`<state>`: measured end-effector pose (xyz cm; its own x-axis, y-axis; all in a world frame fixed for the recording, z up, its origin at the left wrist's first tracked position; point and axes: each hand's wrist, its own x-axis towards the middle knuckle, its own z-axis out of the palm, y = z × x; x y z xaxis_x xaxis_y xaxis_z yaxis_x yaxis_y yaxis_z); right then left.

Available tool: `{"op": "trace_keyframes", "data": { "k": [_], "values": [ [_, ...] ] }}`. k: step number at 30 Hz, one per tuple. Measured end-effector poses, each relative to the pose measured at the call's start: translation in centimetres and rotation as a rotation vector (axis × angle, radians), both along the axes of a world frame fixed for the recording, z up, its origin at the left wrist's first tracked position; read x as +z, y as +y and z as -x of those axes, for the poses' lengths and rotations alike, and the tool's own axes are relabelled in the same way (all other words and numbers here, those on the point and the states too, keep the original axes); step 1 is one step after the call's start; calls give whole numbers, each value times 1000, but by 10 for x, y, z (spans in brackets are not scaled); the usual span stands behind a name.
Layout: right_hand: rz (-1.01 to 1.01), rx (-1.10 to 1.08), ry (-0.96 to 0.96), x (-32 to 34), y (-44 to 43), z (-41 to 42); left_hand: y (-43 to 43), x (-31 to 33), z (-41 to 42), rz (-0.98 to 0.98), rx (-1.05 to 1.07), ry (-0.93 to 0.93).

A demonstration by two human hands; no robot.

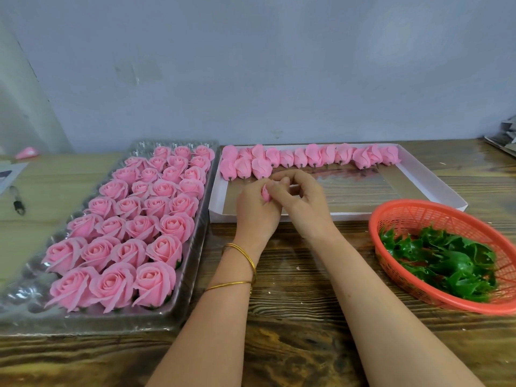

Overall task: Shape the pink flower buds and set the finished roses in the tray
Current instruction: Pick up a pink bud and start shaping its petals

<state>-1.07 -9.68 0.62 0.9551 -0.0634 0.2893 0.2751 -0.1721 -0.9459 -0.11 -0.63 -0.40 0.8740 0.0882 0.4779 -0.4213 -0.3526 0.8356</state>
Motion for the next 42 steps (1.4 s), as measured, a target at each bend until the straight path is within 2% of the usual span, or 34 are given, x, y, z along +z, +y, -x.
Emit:
{"op": "trace_keyframes", "data": {
  "k": [15, 21, 24, 28, 33, 36, 42],
  "values": [
    [-21, 17, -5, -1, -2, -2, -2, 2, 3, -8, 27, -18],
    [-203, 104, 46, -3, -1, -1, 1, -1, -5, 65, 68, 57],
    [-291, 127, 85, -2, -2, -2, 3, -1, -6, 145, 80, 16],
    [-177, 132, 63, -3, -3, -4, 4, 1, -6, 182, 111, 14],
    [-56, 224, 20, -8, -3, -3, 3, 3, -5, 412, 33, 180],
    [-8, 208, -14, -10, -2, -4, 1, 4, -6, 524, -34, 248],
    [-32, 166, -28, -11, -2, -4, 0, 4, -4, 543, -92, 278]
  ]
}}
